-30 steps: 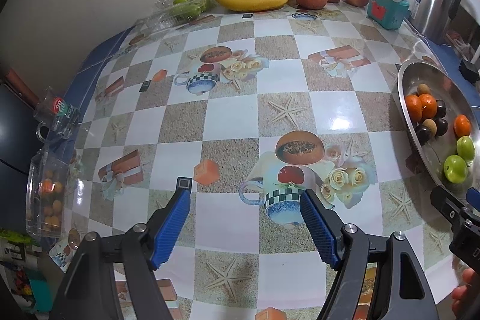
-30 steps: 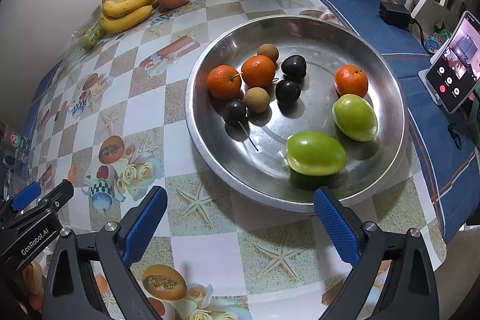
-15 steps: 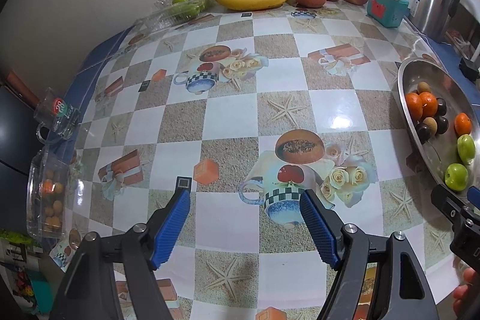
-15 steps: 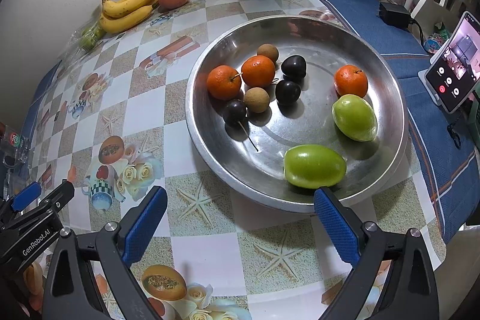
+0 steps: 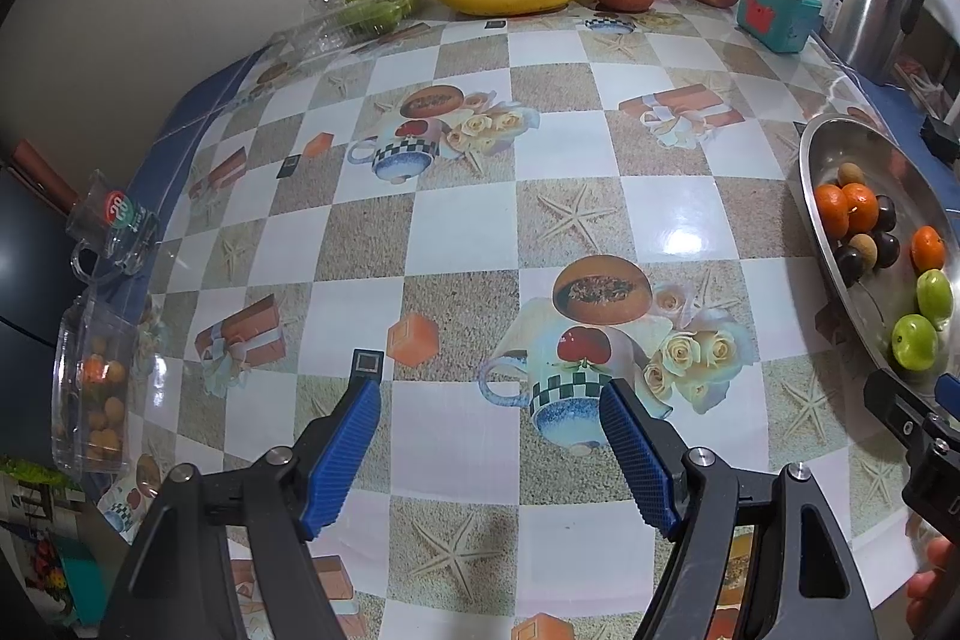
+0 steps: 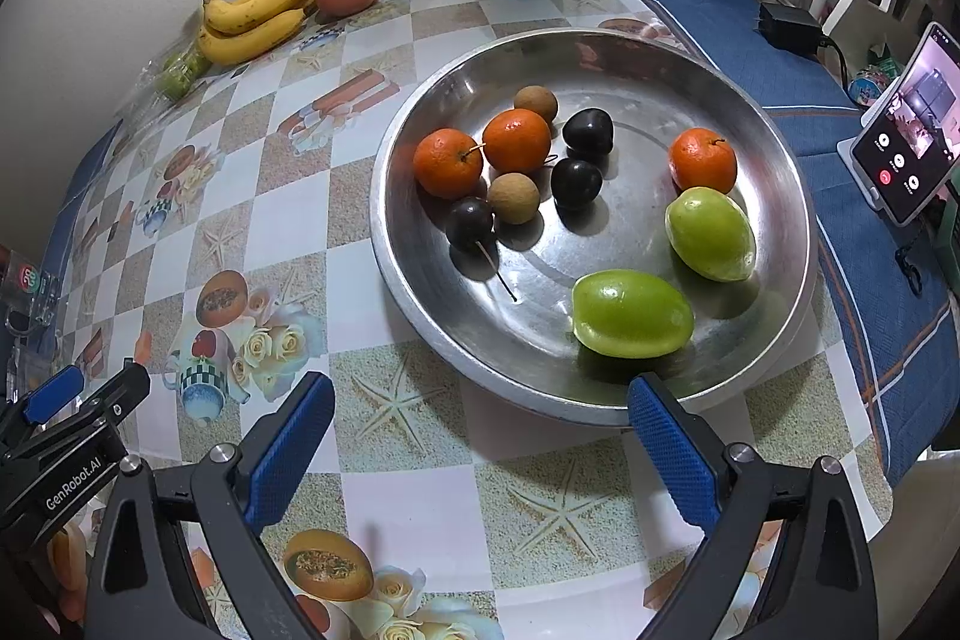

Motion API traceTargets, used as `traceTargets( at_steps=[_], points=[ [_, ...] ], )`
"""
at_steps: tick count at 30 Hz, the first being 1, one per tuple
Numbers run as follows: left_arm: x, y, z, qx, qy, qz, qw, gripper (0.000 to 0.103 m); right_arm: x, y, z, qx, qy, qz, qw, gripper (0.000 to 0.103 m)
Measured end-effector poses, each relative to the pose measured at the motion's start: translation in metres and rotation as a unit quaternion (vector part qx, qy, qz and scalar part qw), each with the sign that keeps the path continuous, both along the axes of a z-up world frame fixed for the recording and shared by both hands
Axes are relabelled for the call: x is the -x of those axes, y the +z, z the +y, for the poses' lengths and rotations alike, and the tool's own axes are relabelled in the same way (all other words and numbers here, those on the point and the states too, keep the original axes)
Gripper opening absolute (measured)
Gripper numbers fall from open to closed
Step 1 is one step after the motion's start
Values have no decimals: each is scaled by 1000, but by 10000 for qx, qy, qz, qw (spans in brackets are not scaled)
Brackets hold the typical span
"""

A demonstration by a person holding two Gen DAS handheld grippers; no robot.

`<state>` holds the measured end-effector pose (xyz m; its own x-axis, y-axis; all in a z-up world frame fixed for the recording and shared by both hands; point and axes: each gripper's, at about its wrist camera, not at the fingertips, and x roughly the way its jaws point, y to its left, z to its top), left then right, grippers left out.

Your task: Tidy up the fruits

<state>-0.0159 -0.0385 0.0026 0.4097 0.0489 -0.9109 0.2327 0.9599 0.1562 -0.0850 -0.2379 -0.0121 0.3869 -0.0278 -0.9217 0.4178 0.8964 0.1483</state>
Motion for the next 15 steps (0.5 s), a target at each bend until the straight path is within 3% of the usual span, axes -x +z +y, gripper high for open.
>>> traceTargets(
  at_steps=[15],
  points=[
    [-1, -1, 1, 13, 27, 50, 10000, 79, 0, -1, 0, -5, -6, 17, 10000, 98]
  ],
)
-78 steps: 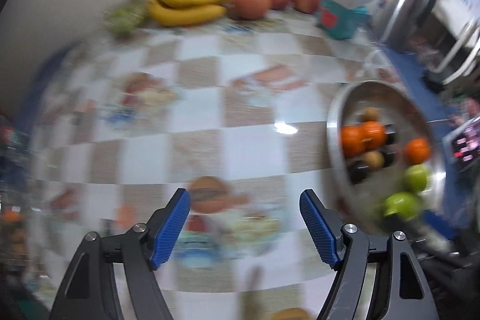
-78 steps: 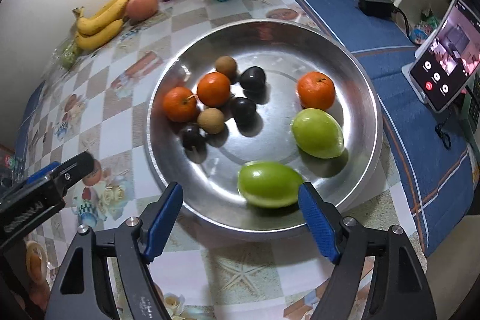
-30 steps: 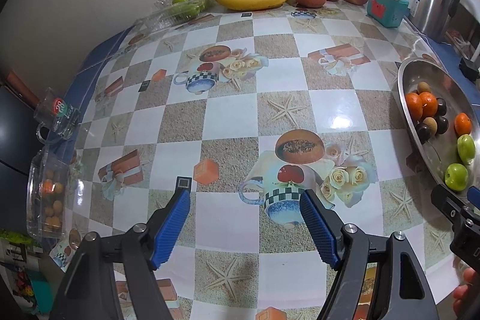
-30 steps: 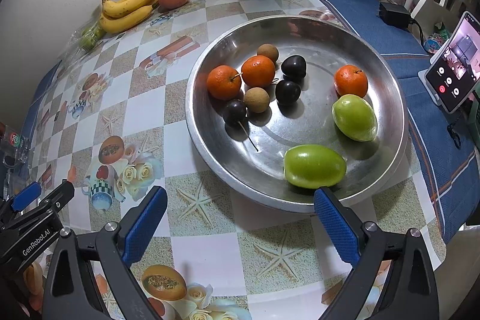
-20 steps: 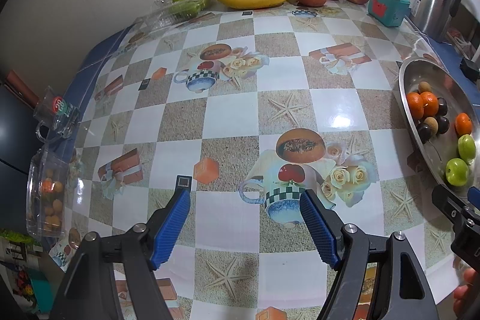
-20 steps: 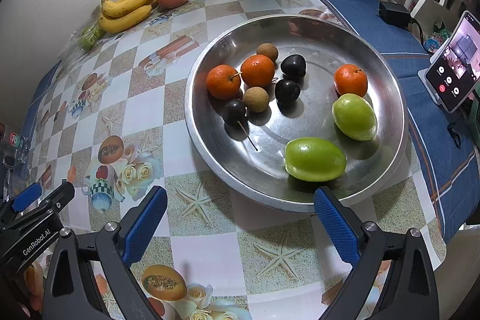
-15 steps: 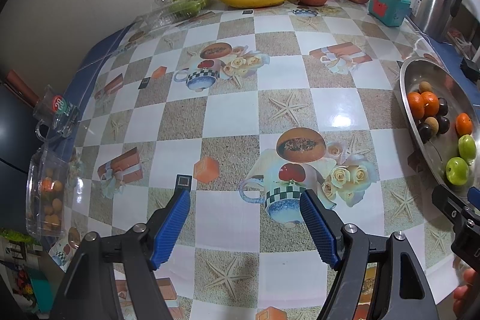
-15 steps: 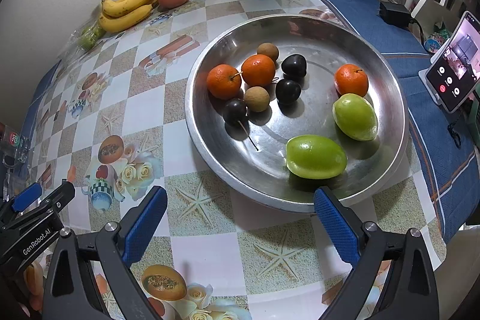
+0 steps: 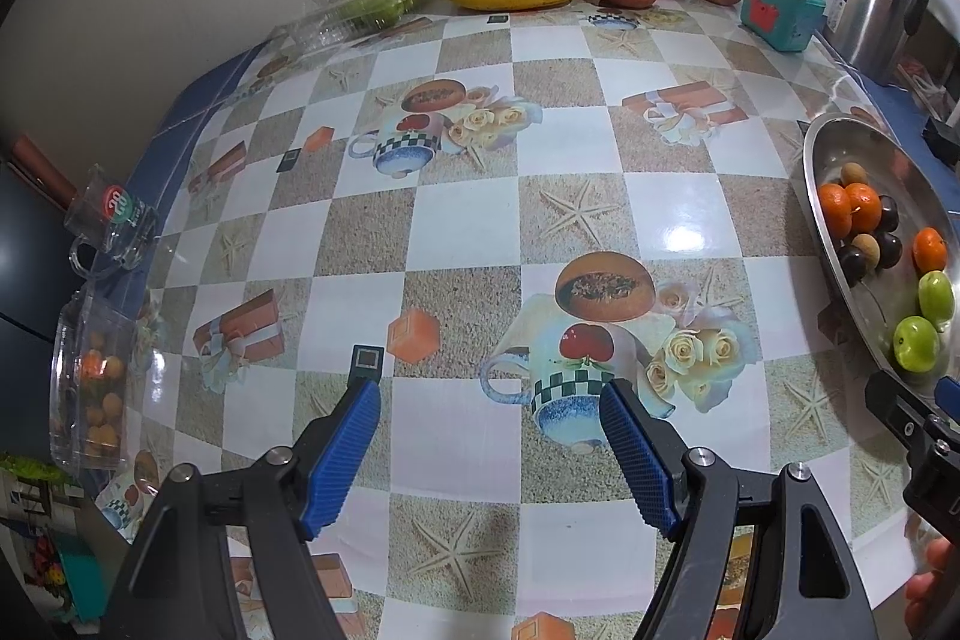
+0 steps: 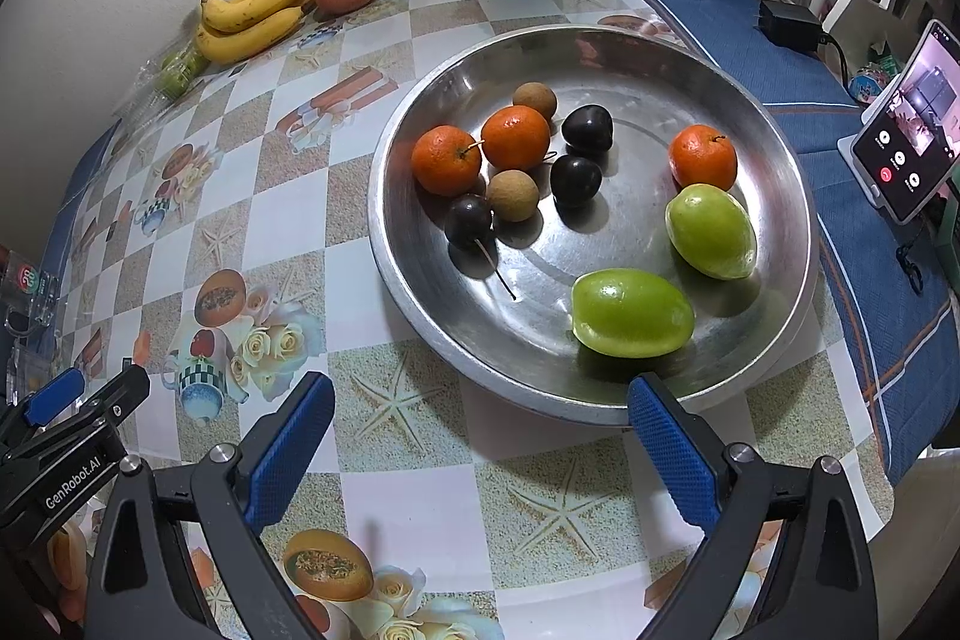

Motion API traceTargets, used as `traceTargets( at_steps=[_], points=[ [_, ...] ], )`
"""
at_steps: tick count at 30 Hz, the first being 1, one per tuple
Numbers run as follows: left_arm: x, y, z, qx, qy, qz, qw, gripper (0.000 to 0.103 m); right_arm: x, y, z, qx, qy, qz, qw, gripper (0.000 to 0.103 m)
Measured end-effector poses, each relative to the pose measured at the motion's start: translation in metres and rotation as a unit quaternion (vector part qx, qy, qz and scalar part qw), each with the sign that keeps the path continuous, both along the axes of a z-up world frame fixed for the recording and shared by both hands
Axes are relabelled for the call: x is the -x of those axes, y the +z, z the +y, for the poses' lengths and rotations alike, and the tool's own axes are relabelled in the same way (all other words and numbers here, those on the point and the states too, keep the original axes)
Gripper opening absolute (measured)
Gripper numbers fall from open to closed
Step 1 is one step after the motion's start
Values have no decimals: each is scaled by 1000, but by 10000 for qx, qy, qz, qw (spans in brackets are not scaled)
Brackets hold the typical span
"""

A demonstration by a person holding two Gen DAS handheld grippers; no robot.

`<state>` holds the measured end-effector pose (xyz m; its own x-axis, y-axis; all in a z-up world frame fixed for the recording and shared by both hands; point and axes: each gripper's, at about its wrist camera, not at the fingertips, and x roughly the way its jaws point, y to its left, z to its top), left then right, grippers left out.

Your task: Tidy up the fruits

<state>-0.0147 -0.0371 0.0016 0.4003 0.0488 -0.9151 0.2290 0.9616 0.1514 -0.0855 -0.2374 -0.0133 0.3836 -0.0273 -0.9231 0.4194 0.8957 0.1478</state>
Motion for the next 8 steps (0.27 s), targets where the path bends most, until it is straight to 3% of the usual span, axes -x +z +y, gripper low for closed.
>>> traceTargets(
  at_steps=[8],
  points=[
    [1, 2, -1, 45, -38, -22, 10000, 79, 0, 0, 0, -5, -1, 4, 10000, 98]
  ],
)
